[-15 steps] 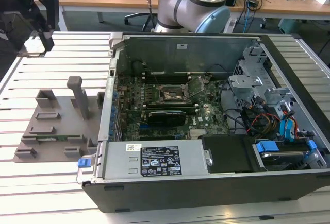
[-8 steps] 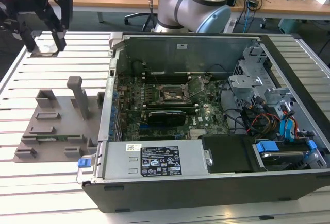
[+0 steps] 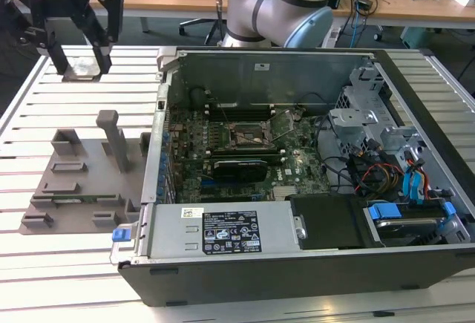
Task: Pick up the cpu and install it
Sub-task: 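Pick up the cpu and move it towards the insertion slot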
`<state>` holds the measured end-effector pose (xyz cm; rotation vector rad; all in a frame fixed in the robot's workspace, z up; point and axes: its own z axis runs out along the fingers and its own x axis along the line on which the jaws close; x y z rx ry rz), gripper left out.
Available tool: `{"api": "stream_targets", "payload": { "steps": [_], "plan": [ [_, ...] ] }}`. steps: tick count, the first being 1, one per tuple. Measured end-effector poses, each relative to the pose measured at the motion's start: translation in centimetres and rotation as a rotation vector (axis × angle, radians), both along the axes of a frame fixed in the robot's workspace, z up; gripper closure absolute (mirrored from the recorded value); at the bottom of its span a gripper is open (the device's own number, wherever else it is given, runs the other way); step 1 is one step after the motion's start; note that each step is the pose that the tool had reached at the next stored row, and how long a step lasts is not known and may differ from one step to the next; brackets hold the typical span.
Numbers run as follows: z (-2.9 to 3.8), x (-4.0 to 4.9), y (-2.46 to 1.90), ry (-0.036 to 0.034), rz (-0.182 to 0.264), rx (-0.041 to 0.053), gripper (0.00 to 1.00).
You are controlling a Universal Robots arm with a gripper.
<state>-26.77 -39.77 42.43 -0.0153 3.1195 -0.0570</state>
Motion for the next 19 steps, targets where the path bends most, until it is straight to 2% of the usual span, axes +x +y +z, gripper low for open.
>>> {"api": "stream_targets", "payload": {
  "steps": [11, 19],
  "plan": [
    [0.00, 1.90, 0.01, 0.0001, 0.000, 0.0000, 0.45],
    [0.00, 3.94, 0.04, 0.0004, 0.000, 0.0000, 0.45]
  ]
}}
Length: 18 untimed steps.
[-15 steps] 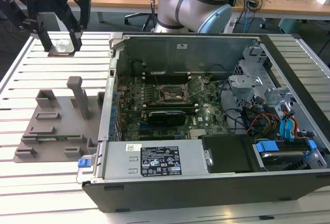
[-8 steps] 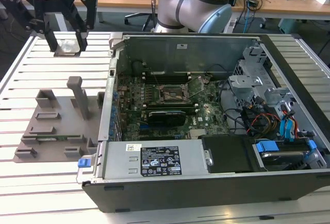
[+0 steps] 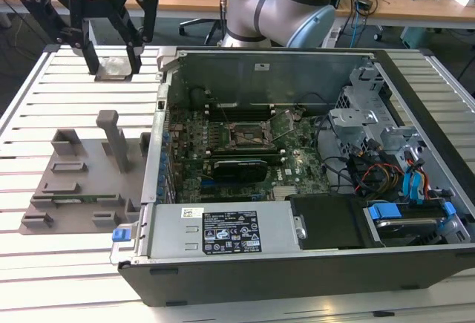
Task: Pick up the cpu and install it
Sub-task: 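Pick up the cpu and move it towards the insertion slot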
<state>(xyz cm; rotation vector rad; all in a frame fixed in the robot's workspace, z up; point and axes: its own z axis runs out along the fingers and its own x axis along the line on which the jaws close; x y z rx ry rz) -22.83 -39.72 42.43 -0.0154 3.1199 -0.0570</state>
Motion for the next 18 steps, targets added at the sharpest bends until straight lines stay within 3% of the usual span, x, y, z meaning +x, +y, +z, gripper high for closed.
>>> {"api": "stream_targets", "payload": {
  "steps": [18],
  "plan": [
    [0.00, 4.20, 0.05, 0.0016, 0.000, 0.0000, 0.45]
  ]
}}
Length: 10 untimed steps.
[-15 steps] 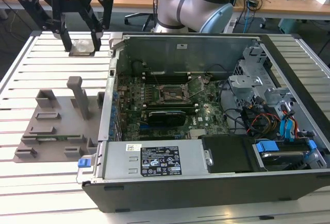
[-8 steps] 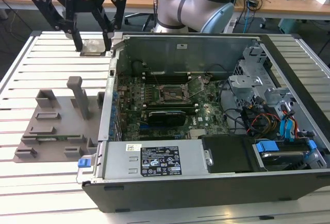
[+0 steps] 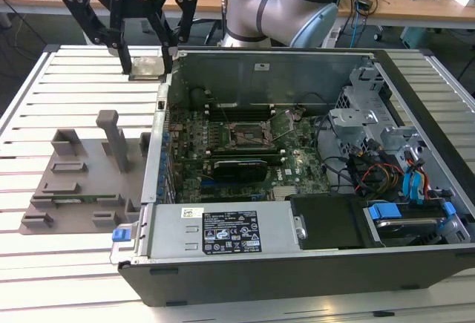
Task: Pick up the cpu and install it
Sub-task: 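Pick up the cpu and move it towards the insertion slot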
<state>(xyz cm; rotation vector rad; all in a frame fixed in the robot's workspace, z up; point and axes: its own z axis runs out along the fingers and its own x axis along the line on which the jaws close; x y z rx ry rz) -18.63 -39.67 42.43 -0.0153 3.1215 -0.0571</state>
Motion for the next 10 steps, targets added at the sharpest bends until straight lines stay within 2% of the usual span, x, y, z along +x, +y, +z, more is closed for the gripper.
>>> {"api": "stream_targets", "payload": {
  "steps": [10],
  "plan": [
    [0.00, 2.39, 0.05, 0.0008, 0.000, 0.0000, 0.45]
  ]
}}
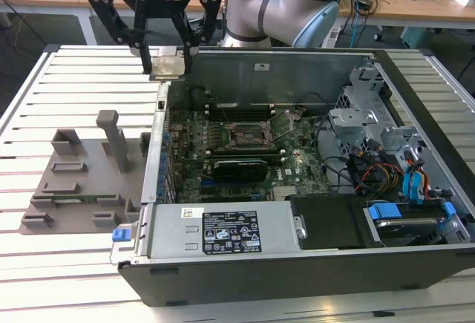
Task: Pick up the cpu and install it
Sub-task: 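Pick up the cpu and move it towards the insertion slot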
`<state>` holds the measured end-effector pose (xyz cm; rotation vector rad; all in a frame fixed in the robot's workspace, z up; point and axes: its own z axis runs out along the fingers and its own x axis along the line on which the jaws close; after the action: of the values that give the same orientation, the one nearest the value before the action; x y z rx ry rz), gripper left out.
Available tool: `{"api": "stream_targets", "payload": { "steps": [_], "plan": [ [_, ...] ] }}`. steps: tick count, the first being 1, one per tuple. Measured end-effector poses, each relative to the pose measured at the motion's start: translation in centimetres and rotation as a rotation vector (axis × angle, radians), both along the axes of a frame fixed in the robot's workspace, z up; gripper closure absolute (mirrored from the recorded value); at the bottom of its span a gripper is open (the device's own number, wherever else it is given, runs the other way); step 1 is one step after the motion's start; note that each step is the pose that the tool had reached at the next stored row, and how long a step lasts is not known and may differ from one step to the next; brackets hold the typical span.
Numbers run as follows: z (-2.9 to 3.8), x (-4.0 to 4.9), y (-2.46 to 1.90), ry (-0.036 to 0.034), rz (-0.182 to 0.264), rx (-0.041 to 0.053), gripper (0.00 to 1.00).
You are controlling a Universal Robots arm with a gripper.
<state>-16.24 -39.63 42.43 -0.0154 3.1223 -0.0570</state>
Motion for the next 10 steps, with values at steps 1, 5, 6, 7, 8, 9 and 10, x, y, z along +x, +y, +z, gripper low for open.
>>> {"api": "stream_targets", "payload": {
  "steps": [1, 5, 6, 7, 8, 9, 10],
  "plan": [
    [0.00, 0.16, 0.00, 0.0000, 0.000, 0.0000, 0.45],
    [0.00, 1.09, 0.04, 0.0002, 0.000, 0.0000, 0.45],
    [0.00, 1.33, 0.06, 0.0003, 0.000, 0.0000, 0.45],
    [0.00, 1.49, 0.06, 0.0004, 0.000, 0.0000, 0.45],
    [0.00, 1.80, 0.08, 0.0005, 0.000, 0.0000, 0.45],
    [0.00, 2.01, 0.09, 0.0005, 0.000, 0.0000, 0.45],
    [0.00, 2.14, 0.09, 0.0006, 0.000, 0.0000, 0.45]
  ]
}}
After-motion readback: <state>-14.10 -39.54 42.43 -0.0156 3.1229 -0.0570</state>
